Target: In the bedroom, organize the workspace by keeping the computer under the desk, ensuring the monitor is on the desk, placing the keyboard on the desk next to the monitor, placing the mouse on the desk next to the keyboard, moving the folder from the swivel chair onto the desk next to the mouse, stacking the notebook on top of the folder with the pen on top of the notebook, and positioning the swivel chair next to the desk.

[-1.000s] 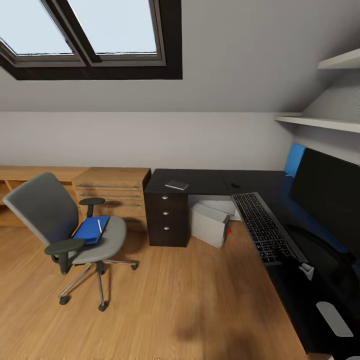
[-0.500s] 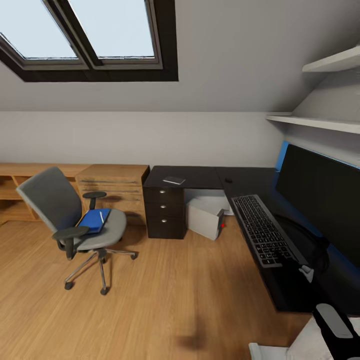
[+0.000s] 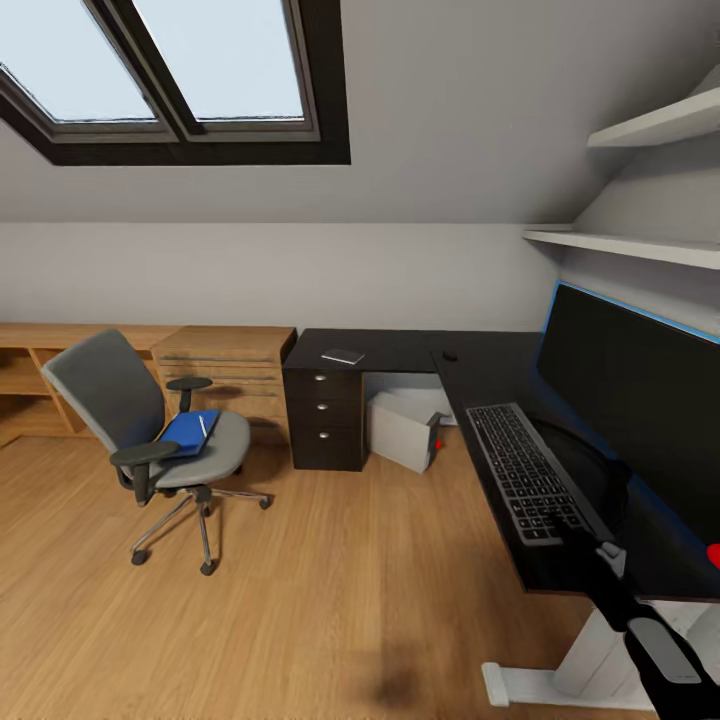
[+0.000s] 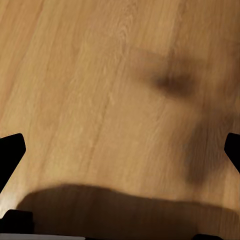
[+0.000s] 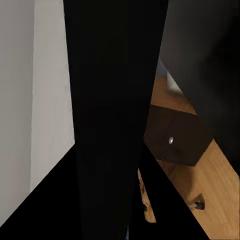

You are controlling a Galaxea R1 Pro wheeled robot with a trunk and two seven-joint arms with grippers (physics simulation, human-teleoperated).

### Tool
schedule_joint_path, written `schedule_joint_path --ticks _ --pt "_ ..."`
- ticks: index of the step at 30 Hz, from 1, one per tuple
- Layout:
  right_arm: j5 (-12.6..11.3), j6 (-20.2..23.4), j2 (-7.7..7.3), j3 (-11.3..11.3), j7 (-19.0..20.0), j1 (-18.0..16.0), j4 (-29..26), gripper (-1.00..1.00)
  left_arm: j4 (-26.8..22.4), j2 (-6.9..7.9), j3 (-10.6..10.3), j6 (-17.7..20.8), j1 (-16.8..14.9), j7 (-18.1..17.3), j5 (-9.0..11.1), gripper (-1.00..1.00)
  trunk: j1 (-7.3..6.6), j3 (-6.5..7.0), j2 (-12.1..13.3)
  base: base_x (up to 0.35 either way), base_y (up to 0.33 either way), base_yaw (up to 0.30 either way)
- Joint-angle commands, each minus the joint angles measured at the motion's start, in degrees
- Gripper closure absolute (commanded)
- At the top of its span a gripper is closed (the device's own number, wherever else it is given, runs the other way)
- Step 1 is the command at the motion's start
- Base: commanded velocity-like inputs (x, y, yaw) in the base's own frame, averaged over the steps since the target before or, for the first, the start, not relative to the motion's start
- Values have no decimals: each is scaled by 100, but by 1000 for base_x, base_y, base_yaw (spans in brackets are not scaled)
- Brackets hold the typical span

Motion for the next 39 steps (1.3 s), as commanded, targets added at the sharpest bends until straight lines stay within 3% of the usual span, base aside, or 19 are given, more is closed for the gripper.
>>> schedule_joint_path --ticks 1,6,15,29,39 --pt "-80 -16 2 -4 23 -6 96 100 3 5 -48 -26 -4 36 52 -100 0 -5 -4 -6 -8 0" --pt "-76 -286 2 4 12 -6 274 100 3 11 -48 -26 -4 37 52 -100 0 -5 -4 -2 -3 0" --pt "-66 -334 2 19 8 -6 301 100 3 11 -48 -26 -4 36 52 -100 0 -5 -4 0 -74 0" --pt "412 -325 2 93 -109 -14 302 100 3 14 -48 -26 -4 36 52 -100 0 -5 -4 16 -4 0" --pt "455 -327 2 119 -183 -15 302 100 3 14 -48 -26 -4 36 52 -100 0 -5 -4 74 43 0"
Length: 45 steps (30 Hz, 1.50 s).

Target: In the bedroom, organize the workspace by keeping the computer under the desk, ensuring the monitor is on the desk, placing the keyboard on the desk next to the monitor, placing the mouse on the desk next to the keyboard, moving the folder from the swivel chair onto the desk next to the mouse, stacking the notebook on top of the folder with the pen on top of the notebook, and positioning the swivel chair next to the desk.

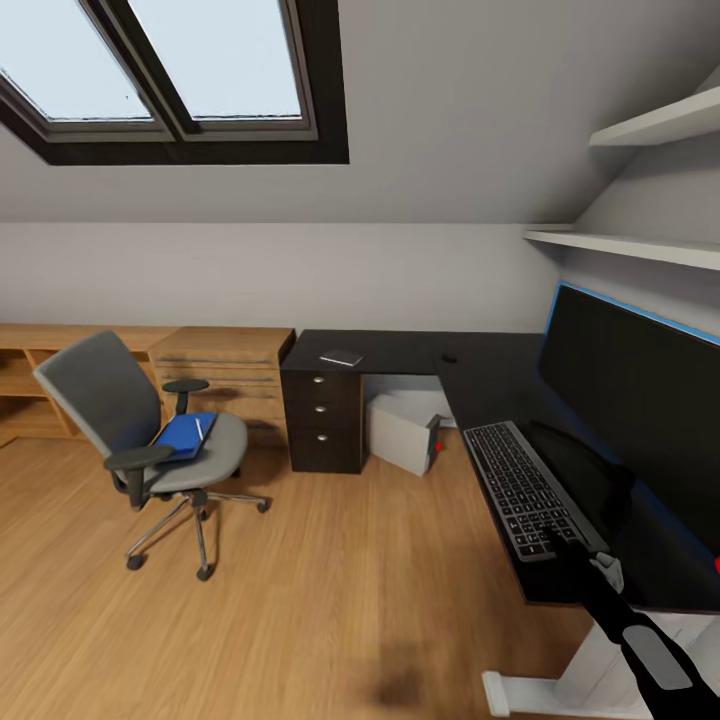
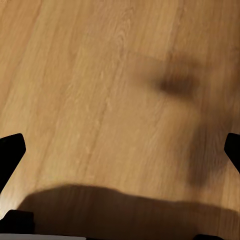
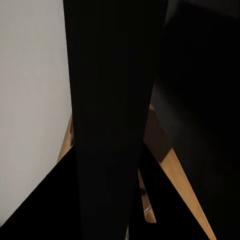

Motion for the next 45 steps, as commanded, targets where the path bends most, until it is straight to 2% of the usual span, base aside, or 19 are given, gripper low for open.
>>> schedule_joint_path --ticks 1,30,45 --pt "-62 57 1 -14 27 -5 4 100 3 5 -48 -25 -4 36 52 -100 1 -6 -3 172 2 0" --pt "-73 53 1 -23 8 -5 17 100 3 5 -46 -25 -4 36 52 -100 1 -6 -3 39 -31 0" --pt "-97 60 15 -43 -144 -5 30 100 3 5 -46 -25 -4 36 52 -100 1 -6 -3 0 0 0"
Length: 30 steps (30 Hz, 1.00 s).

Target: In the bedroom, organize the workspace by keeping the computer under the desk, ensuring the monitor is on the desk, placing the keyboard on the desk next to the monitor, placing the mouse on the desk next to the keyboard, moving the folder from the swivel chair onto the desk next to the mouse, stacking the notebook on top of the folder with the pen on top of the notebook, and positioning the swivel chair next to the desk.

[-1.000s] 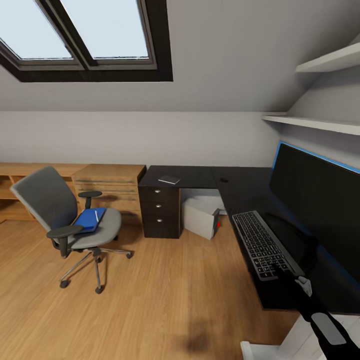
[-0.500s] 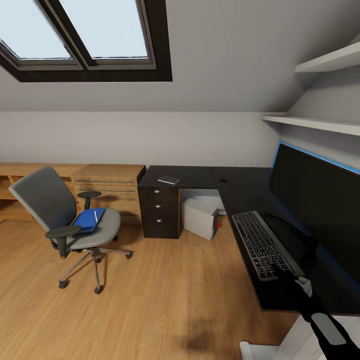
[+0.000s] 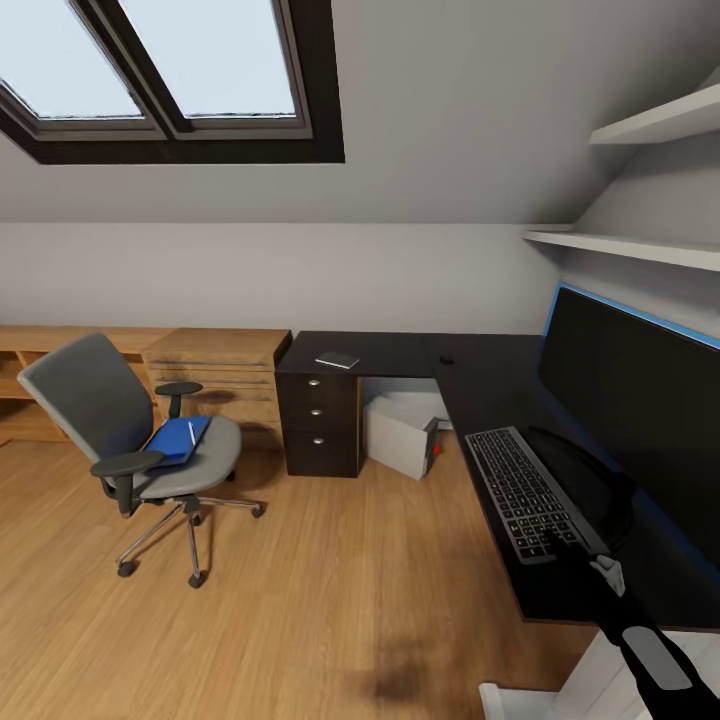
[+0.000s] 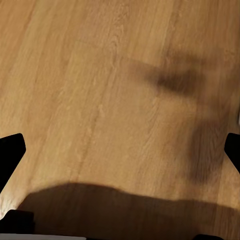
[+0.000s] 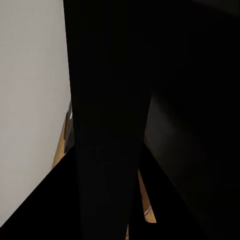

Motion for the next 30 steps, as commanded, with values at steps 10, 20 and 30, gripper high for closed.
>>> schedule_joint_path --ticks 10,20,30 --pt "-85 61 5 -21 20 -5 4 100 3 5 -50 -25 -4 36 52 -100 0 -6 -3 0 0 0" --pt "-151 -26 225 -57 -203 -5 -21 100 3 5 -50 -26 -4 36 52 -100 0 -6 -3 0 0 0" --pt "-168 -60 235 -69 -339 -5 -23 100 3 5 -50 -32 -4 36 52 -100 0 -6 -3 23 -41 0"
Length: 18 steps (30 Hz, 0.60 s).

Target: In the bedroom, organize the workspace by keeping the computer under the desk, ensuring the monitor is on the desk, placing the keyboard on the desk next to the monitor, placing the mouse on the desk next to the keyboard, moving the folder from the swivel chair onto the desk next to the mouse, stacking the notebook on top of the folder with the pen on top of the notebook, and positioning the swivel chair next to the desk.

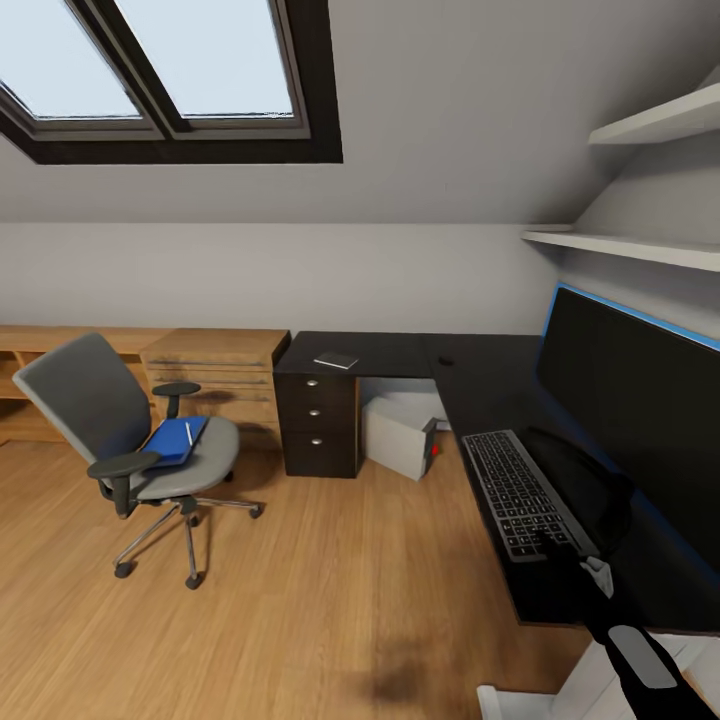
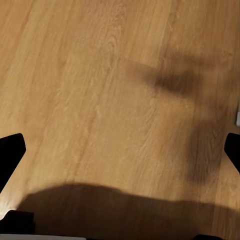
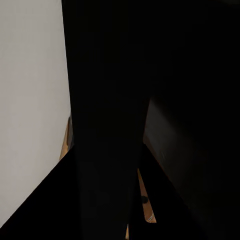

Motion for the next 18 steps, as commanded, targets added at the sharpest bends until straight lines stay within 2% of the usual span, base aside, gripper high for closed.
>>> schedule_joint_path --ticks 1,14,18 --pt "-13 35 -1 -30 -170 -3 18 100 1 5 -47 -26 -3 36 54 -100 1 -7 -3 52 -105 0" --pt "-14 29 4 -85 -220 -3 24 100 1 5 -47 -27 -3 36 54 -100 1 -7 -3 7 -14 0" --pt "-16 -96 7 -105 -310 -3 26 100 1 5 -43 -27 -3 36 54 -100 1 -7 -3 0 0 0"
